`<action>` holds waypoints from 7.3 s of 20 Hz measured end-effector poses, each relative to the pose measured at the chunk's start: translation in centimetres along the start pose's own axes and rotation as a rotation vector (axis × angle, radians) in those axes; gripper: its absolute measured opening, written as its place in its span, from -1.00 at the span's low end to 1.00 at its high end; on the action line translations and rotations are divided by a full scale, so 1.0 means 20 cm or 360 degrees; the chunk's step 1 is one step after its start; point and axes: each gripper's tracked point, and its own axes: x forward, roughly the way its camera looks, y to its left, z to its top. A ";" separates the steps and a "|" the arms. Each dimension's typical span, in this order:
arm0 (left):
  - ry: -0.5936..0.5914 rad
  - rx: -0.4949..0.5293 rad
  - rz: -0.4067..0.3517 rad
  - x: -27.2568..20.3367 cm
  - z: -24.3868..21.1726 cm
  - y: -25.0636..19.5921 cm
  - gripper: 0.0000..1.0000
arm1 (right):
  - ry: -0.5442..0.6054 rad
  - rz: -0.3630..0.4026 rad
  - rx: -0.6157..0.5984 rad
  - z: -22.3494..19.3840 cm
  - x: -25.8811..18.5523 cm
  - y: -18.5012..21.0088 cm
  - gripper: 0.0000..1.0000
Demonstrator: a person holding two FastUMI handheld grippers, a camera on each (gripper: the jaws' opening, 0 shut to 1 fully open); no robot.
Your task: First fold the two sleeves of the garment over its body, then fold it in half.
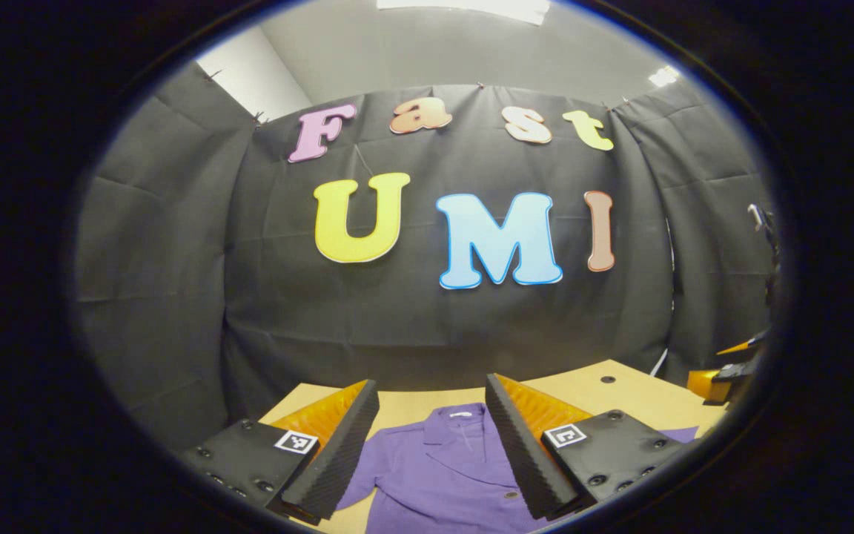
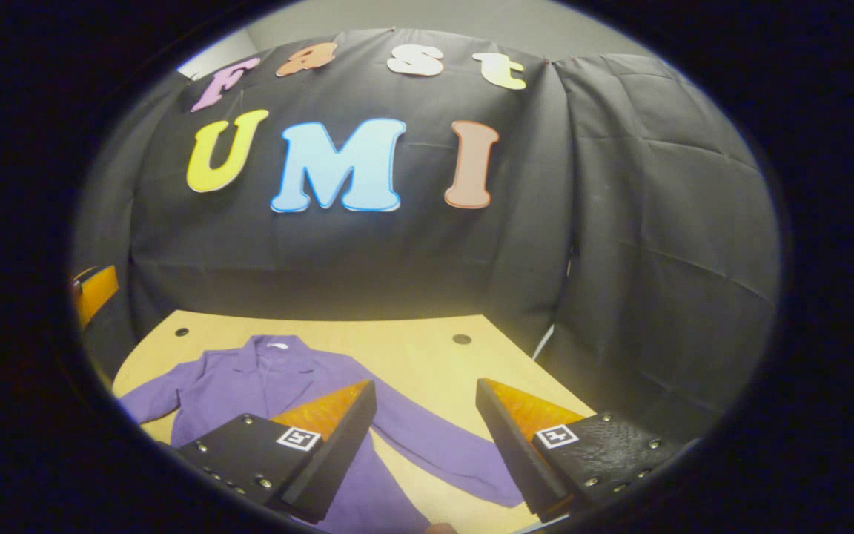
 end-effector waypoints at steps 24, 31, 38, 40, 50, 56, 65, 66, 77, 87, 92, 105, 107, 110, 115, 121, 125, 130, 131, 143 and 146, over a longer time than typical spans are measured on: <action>0.0110 0.0012 0.0072 0.00 -0.10 -0.01 0.97 | 0.1041 -0.0555 0.0450 -1.18 0.32 -0.68 0.82; 0.0116 -0.0010 0.0047 0.01 -0.12 -0.03 0.97 | 0.1070 -0.0445 0.0554 -1.25 0.33 -0.61 0.91; 0.0102 -0.0005 0.0037 -0.01 -0.13 0.00 0.97 | 0.1071 -0.0404 0.0604 -1.23 0.37 -0.55 -0.30; 0.0097 -0.0002 0.0043 -0.02 -0.13 0.02 0.97 | 0.1059 -0.0410 0.0619 -1.21 0.39 -0.56 -0.66; 0.0115 -0.0029 0.0043 -0.07 -0.16 0.12 0.97 | 0.0795 -0.0159 0.0816 -0.81 0.43 -0.38 -0.87; 0.0115 -0.0043 0.0016 -0.07 -0.20 0.20 0.97 | 0.0553 0.0052 0.0782 -0.32 0.53 -0.09 -0.87; 0.0094 -0.0016 0.0146 -0.22 -0.22 0.54 0.97 | 0.0289 0.0343 0.0566 0.19 0.69 0.48 -0.88; 0.0091 -0.0002 0.0166 -0.24 -0.22 0.58 0.97 | 0.0276 0.0370 0.0541 0.23 0.69 0.55 -0.88; 0.0184 -0.0029 0.0363 -0.42 -0.34 0.82 0.97 | 0.0345 0.0858 0.0237 0.21 0.65 1.45 -0.88; 0.0262 -0.0094 0.0548 -0.57 -0.46 0.93 0.97 | 0.0557 0.1050 -0.0240 -0.19 0.66 1.95 -0.88; 0.0295 -0.0114 0.0584 -0.56 -0.50 0.95 0.97 | 0.0602 0.1058 -0.0298 -0.29 0.66 2.05 -0.83; 0.0349 -0.0113 0.0606 -0.49 -0.62 1.01 0.97 | 0.0488 0.1071 -0.0323 -0.21 0.56 2.04 0.68; 0.0365 -0.0118 0.0630 -0.47 -0.65 1.03 0.97 | 0.0463 0.1083 -0.0302 -0.18 0.51 2.02 0.68; 0.0403 -0.0139 0.0700 -0.47 -0.74 1.10 0.97 | 0.0403 0.1091 -0.0271 -0.11 0.43 1.98 0.68; 0.0535 -0.0208 0.0877 -0.50 -0.97 1.30 0.92 | 0.0255 0.1056 -0.0266 0.03 0.28 1.83 0.68; 0.0734 -0.0247 0.1119 -0.62 -1.24 1.55 0.94 | 0.0153 0.0957 -0.0275 0.09 0.16 1.60 0.67; 0.0852 -0.0323 0.1251 -0.60 -1.36 1.70 0.99 | 0.0086 0.0838 -0.0270 0.10 0.14 1.45 0.67; 0.1006 -0.0338 0.1402 -0.57 -1.39 1.76 0.93 | 0.0095 0.0784 -0.0282 0.07 0.12 1.33 0.70; 0.1035 -0.0373 0.1409 -0.56 -1.41 1.76 1.00 | 0.0106 0.0778 -0.0284 0.06 0.12 1.32 0.67; 0.1096 -0.0545 0.1425 -0.54 -1.61 1.76 0.70 | 0.0110 0.0798 -0.0342 0.03 0.09 1.25 0.68; 0.1090 -0.0526 0.1371 -0.50 -1.61 1.73 0.70 | 0.0116 0.0813 -0.0352 0.00 0.07 1.22 0.68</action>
